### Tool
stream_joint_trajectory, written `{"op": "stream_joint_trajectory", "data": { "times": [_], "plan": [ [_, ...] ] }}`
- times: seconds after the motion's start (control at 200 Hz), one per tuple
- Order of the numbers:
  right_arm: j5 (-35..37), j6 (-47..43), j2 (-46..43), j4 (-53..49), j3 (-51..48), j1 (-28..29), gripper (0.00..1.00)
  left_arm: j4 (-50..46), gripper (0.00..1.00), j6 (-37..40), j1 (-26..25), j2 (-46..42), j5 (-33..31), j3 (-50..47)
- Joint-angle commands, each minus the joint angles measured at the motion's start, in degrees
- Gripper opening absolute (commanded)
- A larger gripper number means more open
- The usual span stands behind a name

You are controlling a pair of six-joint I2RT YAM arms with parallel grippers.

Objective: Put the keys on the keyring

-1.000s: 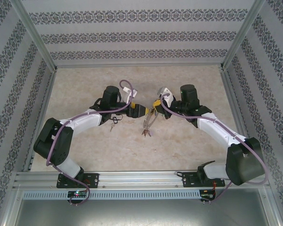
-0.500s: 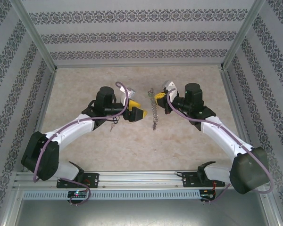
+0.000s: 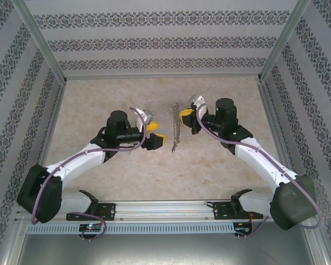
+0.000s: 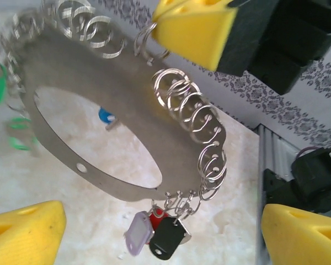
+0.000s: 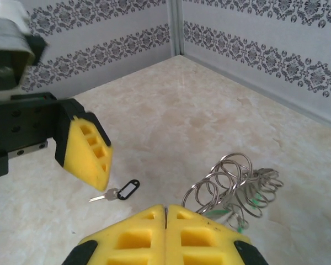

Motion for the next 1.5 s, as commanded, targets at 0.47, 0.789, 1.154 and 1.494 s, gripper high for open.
{"op": "stream_joint_trajectory", "data": {
  "times": [0.47, 0.789, 1.154, 1.494],
  "plan": [
    [-7.32, 1.23, -1.93, 1.75, 3.14, 2.08, 0.00, -2.46, 0.59, 41.77, -4.38, -1.04, -7.10, 4.57],
    [-9.44, 1.11, -1.34, 1.72, 3.83, 2.56, 0.00, -2.71, 0.44, 51.47, -7.44, -1.67, -13.68, 5.02],
    [-10.44, 1.47, -1.07, 1.71, 4.05, 3.19, 0.00, 2.21, 0.35, 54.63, -9.29, -1.40, -18.71, 4.65],
    [-10.97, 1.94, -1.06, 1.72, 4.14, 3.40, 0.00, 4.63, 0.30, 55.86, -11.06, -0.57, -22.33, 4.62]
  ]
}}
